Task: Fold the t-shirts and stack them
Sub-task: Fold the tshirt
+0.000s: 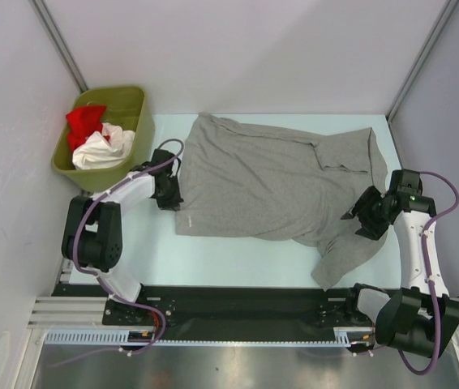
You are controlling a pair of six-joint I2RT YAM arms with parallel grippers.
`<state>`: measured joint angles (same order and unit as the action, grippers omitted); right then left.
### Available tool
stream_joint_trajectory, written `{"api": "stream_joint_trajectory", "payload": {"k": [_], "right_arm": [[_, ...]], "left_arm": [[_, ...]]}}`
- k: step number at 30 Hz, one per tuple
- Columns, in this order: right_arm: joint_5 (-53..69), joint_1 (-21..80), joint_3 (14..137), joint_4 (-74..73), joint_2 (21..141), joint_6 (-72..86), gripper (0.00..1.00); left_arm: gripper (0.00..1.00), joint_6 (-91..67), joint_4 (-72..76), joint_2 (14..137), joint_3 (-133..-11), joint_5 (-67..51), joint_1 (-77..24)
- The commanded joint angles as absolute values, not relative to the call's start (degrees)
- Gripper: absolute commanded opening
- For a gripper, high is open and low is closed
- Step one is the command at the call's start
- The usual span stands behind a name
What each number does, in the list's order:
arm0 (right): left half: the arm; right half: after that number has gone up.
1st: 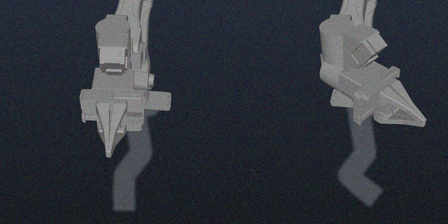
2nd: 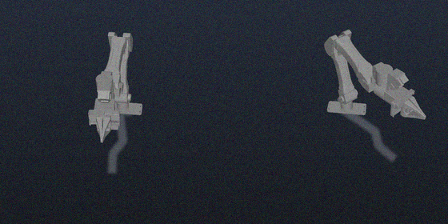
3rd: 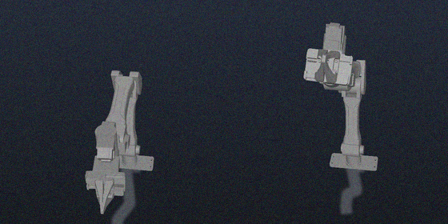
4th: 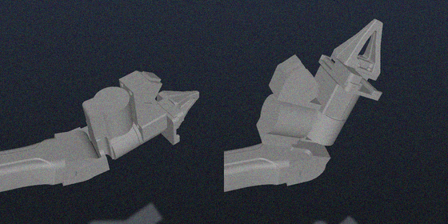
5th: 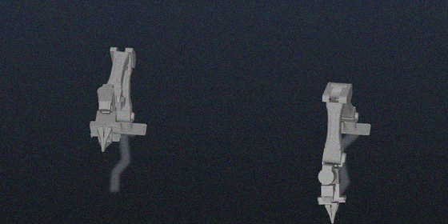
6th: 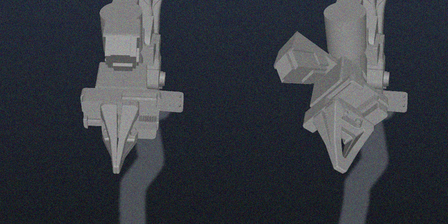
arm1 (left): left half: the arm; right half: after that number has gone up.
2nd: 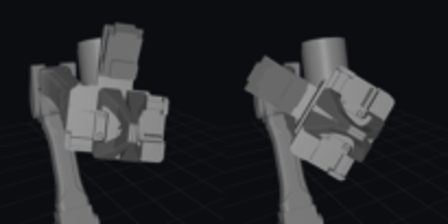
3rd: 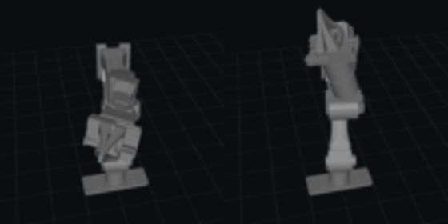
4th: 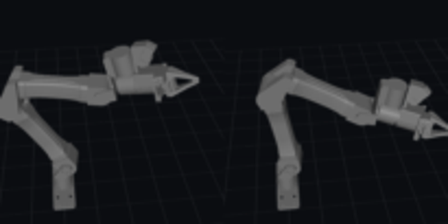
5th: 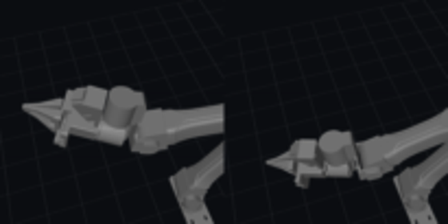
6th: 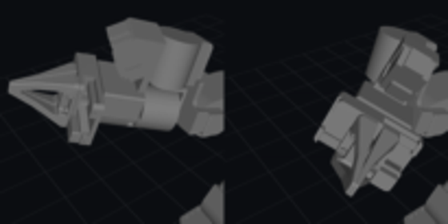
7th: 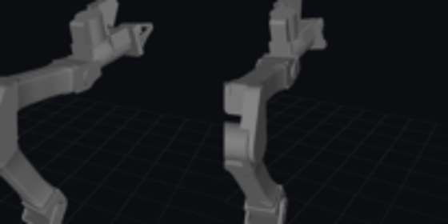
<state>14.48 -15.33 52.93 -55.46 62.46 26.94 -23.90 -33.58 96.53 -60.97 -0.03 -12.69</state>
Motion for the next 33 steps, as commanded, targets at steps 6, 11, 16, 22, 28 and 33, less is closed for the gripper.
{"api": "stream_joint_trajectory", "payload": {"k": [6, 11, 16, 22, 28, 33], "right_arm": [[15.4, -15.2, 53.9, -55.0, 62.4, 27.2, 0.64], [15.1, -15.2, 54.7, -54.8, 62.9, 27.2, 0.64], [14.9, -15.2, 55.8, -54.9, 63.9, 27.2, 0.64], [14.8, -15.2, 56.9, -55.0, 65.1, 27.0, 0.65], [15.0, -15.2, 56.8, -55.0, 65.8, 27.2, 0.64], [15.1, -15.3, 57.2, -55.2, 66.2, 27.2, 0.65]], "left_arm": [[0.00, -23.6, -35.1, 94.2, -68.1, 2.3, -12.7], [0.00, -22.4, -35.4, 98.3, -75.1, 3.3, -12.6], [0.01, -22.1, -36.0, 103.5, -80.5, 2.7, -12.7], [0.00, -21.6, -35.9, 108.4, -86.1, 3.3, -12.7], [0.00, -21.1, -35.9, 113.1, -93.7, 4.1, -12.6], [0.00, -21.8, -36.0, 115.9, -97.6, 3.5, -12.7]]}}
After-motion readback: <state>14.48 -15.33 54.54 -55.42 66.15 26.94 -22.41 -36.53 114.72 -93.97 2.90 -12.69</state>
